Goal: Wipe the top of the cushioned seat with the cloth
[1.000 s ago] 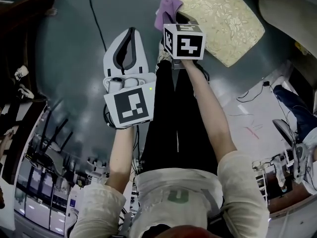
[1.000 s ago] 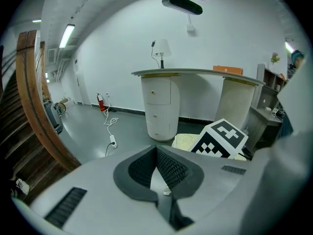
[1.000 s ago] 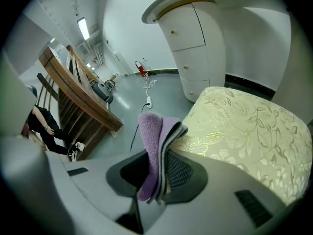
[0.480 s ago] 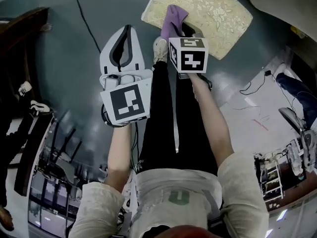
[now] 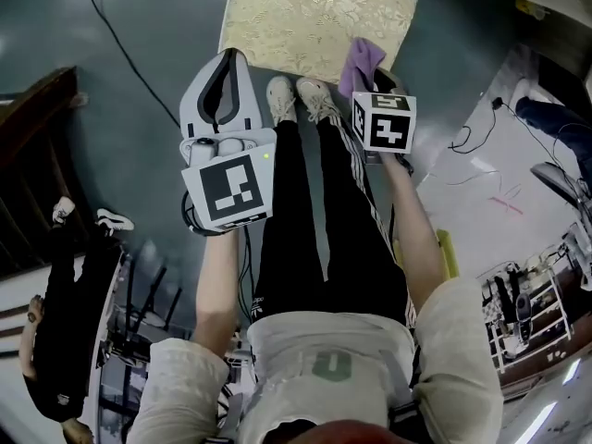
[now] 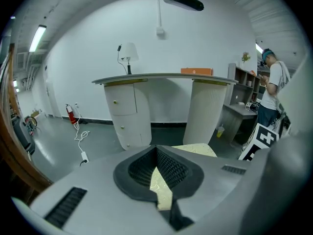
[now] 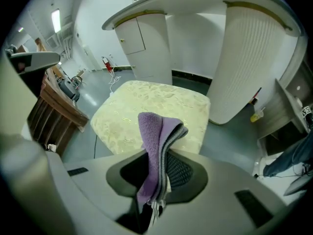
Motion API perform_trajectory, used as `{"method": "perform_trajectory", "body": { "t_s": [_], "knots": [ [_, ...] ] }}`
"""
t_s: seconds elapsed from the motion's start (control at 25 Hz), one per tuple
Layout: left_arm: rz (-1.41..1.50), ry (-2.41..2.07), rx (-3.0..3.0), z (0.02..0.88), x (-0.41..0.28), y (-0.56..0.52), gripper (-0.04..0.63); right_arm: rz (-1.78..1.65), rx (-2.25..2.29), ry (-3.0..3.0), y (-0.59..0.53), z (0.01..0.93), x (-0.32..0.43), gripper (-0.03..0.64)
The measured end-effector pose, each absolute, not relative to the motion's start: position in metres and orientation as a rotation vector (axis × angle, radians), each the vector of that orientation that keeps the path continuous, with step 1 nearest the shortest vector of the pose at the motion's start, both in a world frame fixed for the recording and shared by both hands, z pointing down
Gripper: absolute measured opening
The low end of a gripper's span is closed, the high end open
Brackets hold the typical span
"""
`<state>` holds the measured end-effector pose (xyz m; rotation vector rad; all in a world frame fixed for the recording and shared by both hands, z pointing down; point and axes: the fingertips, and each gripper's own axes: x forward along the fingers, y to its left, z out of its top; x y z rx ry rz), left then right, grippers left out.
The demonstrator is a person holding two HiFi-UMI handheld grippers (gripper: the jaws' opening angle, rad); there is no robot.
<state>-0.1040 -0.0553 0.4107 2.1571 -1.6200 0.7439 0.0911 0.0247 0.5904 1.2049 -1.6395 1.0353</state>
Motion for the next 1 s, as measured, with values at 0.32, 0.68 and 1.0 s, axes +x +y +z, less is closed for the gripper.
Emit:
{"method": "perform_trajectory", "body": {
  "t_s": [0.32,0.68,1.0],
  "knots": [
    [0.777,-1.552,2.228,0.405,-0.069,-0.056,0.006,1.029,1.288,-1.504,0.053,0.591,0.163,0.091],
    [0.814,-1.516,2.231,0.418,-0.058,-0.047,0.006,1.08,1.303,-1.437,0.074,0.609,0.175,0.091],
    [0.829,-1.523,2.22,0.416,-0.056,-0.048,0.006,1.097,1.293,-1.428,0.078,0.61,0.178,0.091]
  ]
}}
